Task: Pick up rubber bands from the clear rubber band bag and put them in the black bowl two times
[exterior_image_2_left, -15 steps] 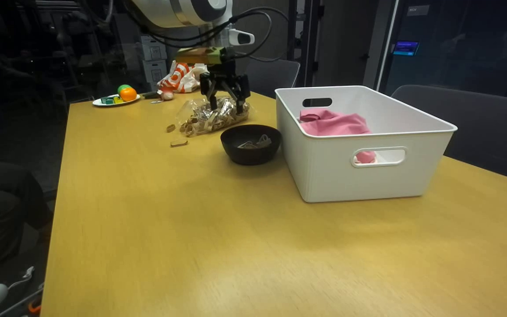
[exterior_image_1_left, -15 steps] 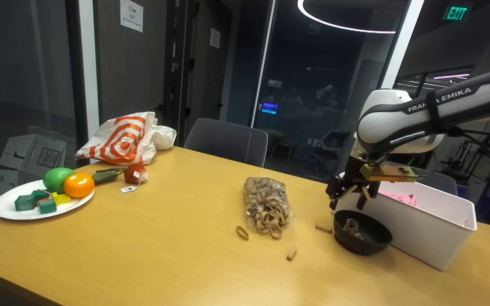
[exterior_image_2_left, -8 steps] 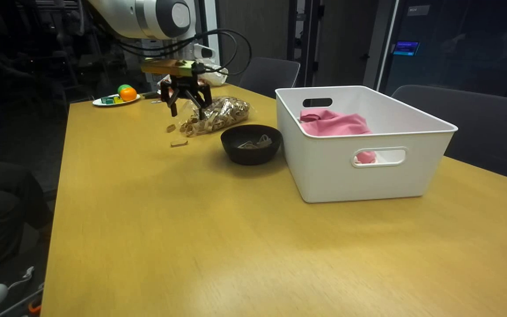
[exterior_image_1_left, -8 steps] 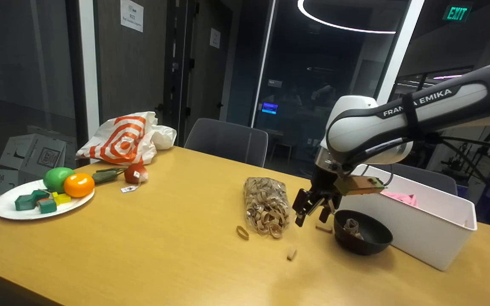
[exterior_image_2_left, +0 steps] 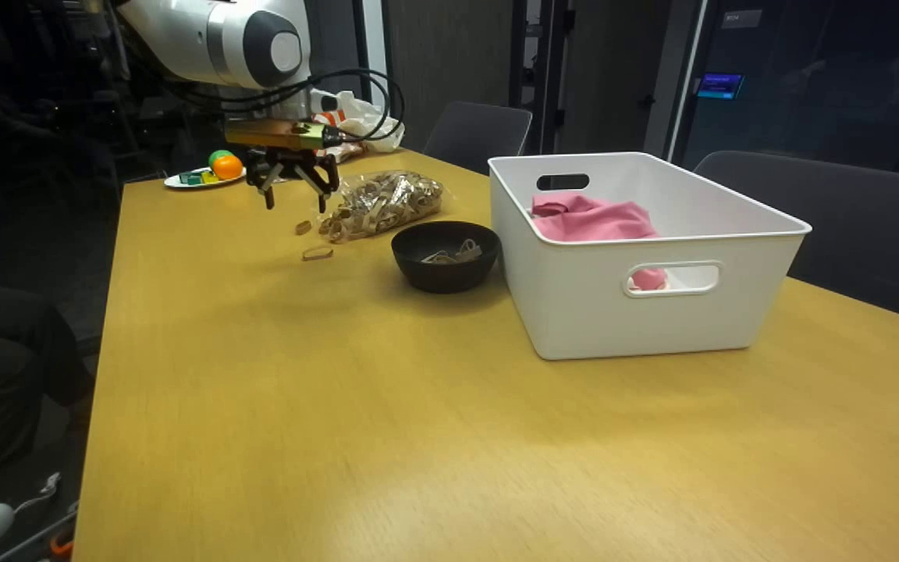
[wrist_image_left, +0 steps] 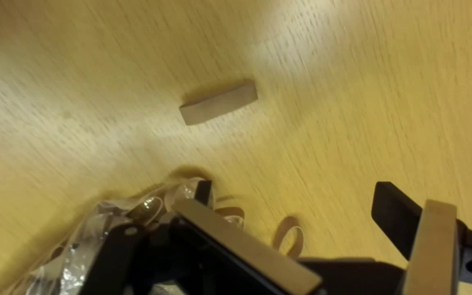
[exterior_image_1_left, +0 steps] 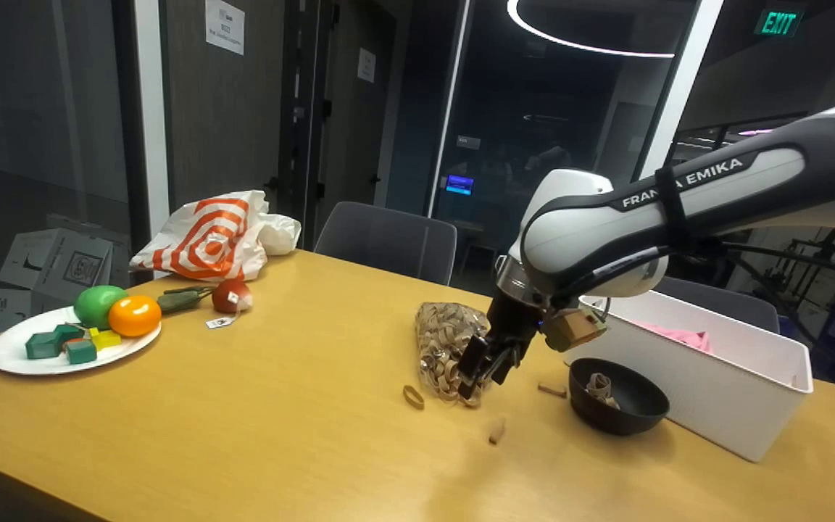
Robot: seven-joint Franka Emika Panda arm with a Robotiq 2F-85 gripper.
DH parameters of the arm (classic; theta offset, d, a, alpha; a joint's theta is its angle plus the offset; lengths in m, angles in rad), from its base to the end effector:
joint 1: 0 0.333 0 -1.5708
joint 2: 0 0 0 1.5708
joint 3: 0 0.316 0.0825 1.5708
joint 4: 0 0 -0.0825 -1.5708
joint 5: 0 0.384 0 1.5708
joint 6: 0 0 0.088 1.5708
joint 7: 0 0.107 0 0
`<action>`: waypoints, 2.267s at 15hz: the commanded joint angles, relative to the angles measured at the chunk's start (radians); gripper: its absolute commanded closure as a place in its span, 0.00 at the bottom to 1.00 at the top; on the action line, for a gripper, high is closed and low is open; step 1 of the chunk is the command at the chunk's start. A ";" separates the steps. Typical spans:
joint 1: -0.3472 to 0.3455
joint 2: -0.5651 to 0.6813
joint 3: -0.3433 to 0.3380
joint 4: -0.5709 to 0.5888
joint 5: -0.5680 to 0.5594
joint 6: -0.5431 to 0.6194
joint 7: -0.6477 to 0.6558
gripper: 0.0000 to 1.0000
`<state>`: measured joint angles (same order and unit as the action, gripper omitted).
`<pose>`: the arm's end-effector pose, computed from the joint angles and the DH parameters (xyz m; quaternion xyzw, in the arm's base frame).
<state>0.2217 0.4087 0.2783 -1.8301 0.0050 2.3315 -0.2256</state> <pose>0.5782 0.3003 0.3279 -0.9375 -0.3393 -0.0457 0.0627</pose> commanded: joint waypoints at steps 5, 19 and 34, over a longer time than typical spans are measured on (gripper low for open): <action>-0.003 0.106 0.017 0.072 0.048 0.148 -0.106 0.00; 0.158 0.168 -0.184 0.051 -0.215 0.448 0.237 0.00; 0.321 0.237 -0.384 0.125 -0.380 0.473 0.513 0.00</action>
<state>0.5259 0.6095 -0.0778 -1.7691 -0.3533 2.8120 0.2530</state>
